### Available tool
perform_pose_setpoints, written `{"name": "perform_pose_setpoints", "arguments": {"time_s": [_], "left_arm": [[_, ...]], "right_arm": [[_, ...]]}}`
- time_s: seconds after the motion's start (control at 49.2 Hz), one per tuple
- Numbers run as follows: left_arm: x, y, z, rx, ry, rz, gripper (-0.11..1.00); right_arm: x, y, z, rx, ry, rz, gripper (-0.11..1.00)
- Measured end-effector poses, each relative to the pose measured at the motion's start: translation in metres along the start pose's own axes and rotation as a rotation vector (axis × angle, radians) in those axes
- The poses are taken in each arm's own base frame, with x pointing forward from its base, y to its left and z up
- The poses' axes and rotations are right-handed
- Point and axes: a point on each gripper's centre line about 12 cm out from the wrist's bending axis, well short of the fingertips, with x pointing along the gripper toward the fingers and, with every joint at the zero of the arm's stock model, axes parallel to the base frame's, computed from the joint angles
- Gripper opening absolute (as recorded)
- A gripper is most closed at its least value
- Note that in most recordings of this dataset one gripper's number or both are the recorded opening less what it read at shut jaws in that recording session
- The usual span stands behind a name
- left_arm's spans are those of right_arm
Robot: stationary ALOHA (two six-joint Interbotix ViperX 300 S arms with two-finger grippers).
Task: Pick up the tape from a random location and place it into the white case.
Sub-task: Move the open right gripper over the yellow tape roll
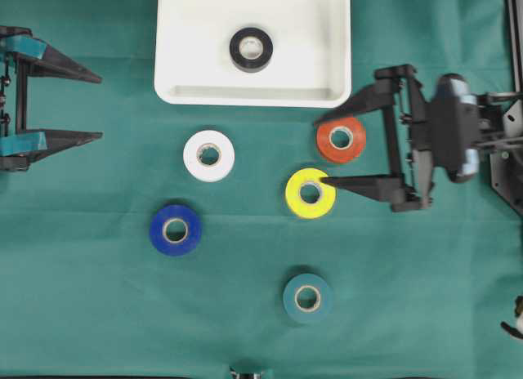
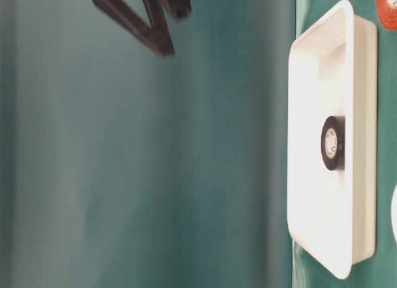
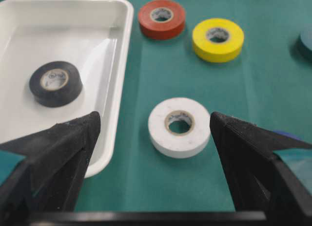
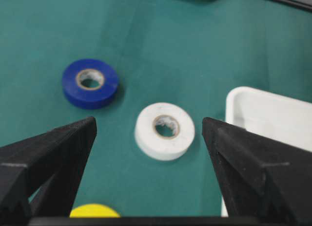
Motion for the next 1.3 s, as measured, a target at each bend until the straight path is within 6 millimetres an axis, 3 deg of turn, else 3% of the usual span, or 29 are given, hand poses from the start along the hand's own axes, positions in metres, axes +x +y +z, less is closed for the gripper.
{"name": "perform_pose_setpoints", "arguments": {"time_s": [0.203,0.935,1.301], "left_arm": [[0.0,0.0,0.0,-0.003,0.003,0.0,0.97],[0.0,0.0,-0.001,-0.003,0.006,0.0,0.97],[0.001,0.0,-0.001,-0.002,0.009,-0.001,0.97]], "right_arm": [[0.011,-0.007,0.002,0.006,0.014,-0.02,0.91],[0.011,-0.008,-0.002,0.024,0.071,-0.024,0.91],[0.014,-0.009,0.001,0.103,0.243,-0.034,0.91]]}}
